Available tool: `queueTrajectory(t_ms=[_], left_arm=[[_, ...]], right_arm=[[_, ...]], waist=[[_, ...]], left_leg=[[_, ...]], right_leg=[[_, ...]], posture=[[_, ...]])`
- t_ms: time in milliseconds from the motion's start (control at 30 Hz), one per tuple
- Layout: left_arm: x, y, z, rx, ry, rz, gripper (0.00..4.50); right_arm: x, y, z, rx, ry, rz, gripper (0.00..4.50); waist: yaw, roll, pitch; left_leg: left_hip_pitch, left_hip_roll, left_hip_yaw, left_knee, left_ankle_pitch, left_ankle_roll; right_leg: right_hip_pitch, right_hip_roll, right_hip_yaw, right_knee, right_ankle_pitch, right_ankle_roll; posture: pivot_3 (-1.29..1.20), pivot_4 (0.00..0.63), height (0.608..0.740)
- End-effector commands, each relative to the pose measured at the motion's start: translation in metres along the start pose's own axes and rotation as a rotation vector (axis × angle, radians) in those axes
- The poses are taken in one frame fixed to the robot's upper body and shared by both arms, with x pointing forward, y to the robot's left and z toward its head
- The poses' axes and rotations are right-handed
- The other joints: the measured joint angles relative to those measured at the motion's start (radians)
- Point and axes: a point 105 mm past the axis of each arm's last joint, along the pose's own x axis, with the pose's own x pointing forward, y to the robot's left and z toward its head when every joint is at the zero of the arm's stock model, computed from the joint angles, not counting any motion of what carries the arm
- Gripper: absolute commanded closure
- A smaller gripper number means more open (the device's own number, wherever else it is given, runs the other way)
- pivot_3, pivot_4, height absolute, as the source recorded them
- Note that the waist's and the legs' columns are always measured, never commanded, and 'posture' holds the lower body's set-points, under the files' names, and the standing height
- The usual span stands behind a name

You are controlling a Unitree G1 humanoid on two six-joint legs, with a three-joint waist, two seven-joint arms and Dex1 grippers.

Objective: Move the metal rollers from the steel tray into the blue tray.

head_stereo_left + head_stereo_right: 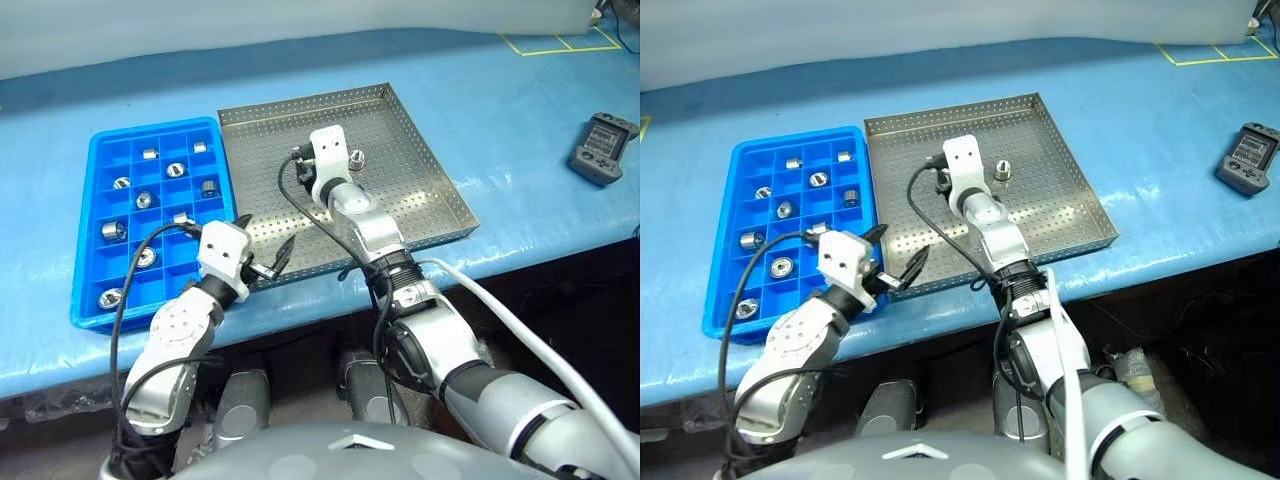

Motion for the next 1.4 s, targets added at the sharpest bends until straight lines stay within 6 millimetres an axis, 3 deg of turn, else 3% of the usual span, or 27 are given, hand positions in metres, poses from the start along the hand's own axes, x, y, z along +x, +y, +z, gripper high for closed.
queueTrajectory(t_ms=[33,167,367,700,833,867,1100,1200,1300,1400], left_arm=[[-0.020,0.013,0.023,0.015,-0.109,0.098,0.00],[-0.042,0.026,0.015,0.039,-0.063,0.186,0.00],[-0.069,0.026,0.002,-0.010,0.010,0.195,0.00],[-0.074,0.018,-0.001,-0.041,0.029,0.135,0.00],[-0.071,0.017,-0.002,-0.048,0.026,0.119,0.00],[-0.071,0.017,-0.002,-0.049,0.026,0.117,0.00],[-0.063,0.014,-0.004,-0.057,0.026,0.083,0.00],[-0.060,0.013,-0.004,-0.058,0.024,0.070,0.00],[-0.058,0.012,-0.003,-0.060,0.019,0.059,0.00],[-0.057,0.011,-0.002,-0.060,0.014,0.051,0.00]], right_arm=[[-0.012,0.057,0.032,0.004,-0.097,0.193,2.80],[-0.026,0.096,0.041,-0.015,-0.099,0.358,2.80],[-0.041,0.135,0.029,-0.051,-0.028,0.525,2.80],[-0.062,0.154,-0.013,-0.108,0.120,0.641,2.80],[-0.068,0.154,-0.025,-0.106,0.161,0.649,2.80],[-0.068,0.153,-0.026,-0.103,0.163,0.641,2.07],[-0.064,0.138,-0.021,-0.070,0.153,0.560,0.15],[-0.063,0.131,-0.015,-0.047,0.135,0.528,0.04],[-0.059,0.116,0.003,-0.002,0.053,0.437,0.04],[-0.049,0.091,0.021,0.070,-0.021,0.283,0.04]], waist=[[0.004,0.000,0.000],[0.028,0.001,0.001],[0.065,0.001,0.001],[0.094,0.002,0.001],[0.095,0.002,0.001],[0.097,0.002,0.001],[0.115,0.008,-0.001],[0.115,0.009,-0.002],[0.104,0.007,-0.003],[0.095,0.006,-0.004]], left_leg=[[0.000,0.001,0.000,0.000,0.000,0.000],[0.001,0.002,0.000,0.000,0.000,0.000],[0.000,0.002,0.000,0.000,0.000,0.000],[-0.003,0.004,0.000,0.000,-0.001,-0.001],[-0.003,0.005,0.000,0.000,-0.002,-0.002],[-0.003,0.005,0.000,0.000,-0.002,-0.002],[-0.003,0.006,0.000,0.003,-0.003,-0.004],[-0.003,0.006,0.000,0.003,-0.006,-0.009],[-0.003,0.006,0.001,0.004,-0.006,-0.009],[-0.006,0.006,0.001,0.003,-0.003,-0.003]], right_leg=[[0.000,0.001,0.000,0.000,0.000,0.000],[0.000,0.001,-0.001,0.000,-0.001,-0.001],[0.000,0.001,-0.002,-0.001,-0.001,-0.002],[-0.003,0.001,-0.003,-0.003,-0.001,-0.002],[-0.003,0.001,-0.005,-0.003,-0.002,-0.003],[-0.003,0.001,-0.005,-0.003,-0.002,-0.003],[-0.003,-0.001,-0.008,-0.007,-0.002,-0.002],[-0.003,-0.001,-0.009,-0.010,-0.002,-0.002],[-0.003,-0.001,-0.010,-0.010,-0.002,-0.002],[-0.003,-0.001,-0.010,-0.006,-0.002,-0.002]], posture=[[0.18,0.150,0.740],[0.23,0.150,0.740],[0.29,0.150,0.740],[0.28,0.150,0.740],[0.26,0.150,0.740],[0.26,0.150,0.740],[0.23,0.150,0.740],[0.22,0.150,0.740],[0.21,0.150,0.740],[0.20,0.150,0.740]])
